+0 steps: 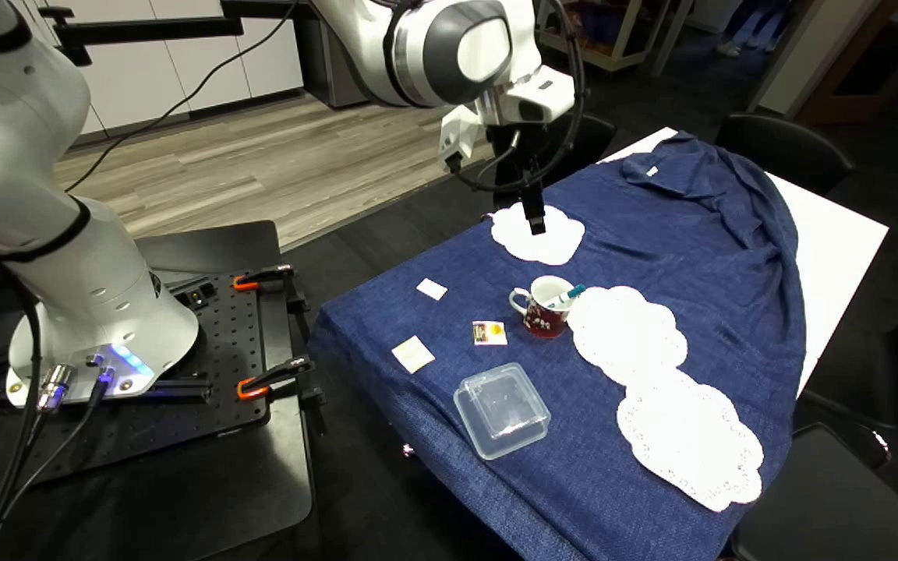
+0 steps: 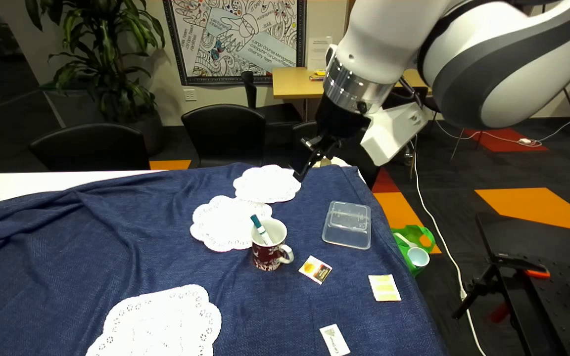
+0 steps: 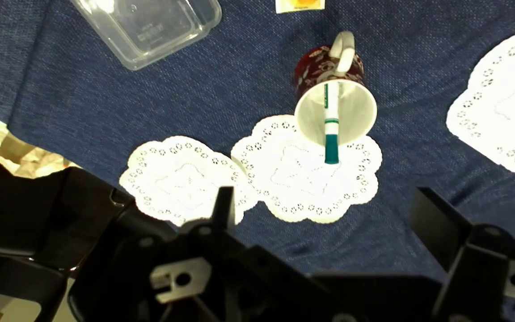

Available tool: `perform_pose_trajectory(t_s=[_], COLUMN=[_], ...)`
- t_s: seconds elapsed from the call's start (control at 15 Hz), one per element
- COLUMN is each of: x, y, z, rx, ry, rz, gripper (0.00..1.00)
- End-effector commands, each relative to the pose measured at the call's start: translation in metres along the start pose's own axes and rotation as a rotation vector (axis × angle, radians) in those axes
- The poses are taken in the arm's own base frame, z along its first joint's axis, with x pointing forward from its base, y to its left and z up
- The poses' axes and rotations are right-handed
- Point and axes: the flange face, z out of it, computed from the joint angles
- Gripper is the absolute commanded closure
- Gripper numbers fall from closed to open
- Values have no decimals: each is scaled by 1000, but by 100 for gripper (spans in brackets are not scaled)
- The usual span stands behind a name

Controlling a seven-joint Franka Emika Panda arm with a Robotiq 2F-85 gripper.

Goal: Put the marker in the mug on the left mug on the table

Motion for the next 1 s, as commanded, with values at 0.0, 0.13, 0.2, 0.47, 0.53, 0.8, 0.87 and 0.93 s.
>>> perform_pose_trajectory(t_s=[0.0,0.13,0.2,0.47,0.53,0.8,0.87,0.93], x=[4,-4,-4,-1,0,1,1,3], y=[5,5,6,5,1,-15,-18,-21], z=[37,32,37,40,46,71,78,86], rx=[-5,-16,-18,-18,-2,-25,-28,-33], ry=[-40,-49,-56,-56,-61,-37,-36,-33], rz=[22,10,11,12,5,-112,-144,-170], gripper=[0,0,0,0,0,0,0,0])
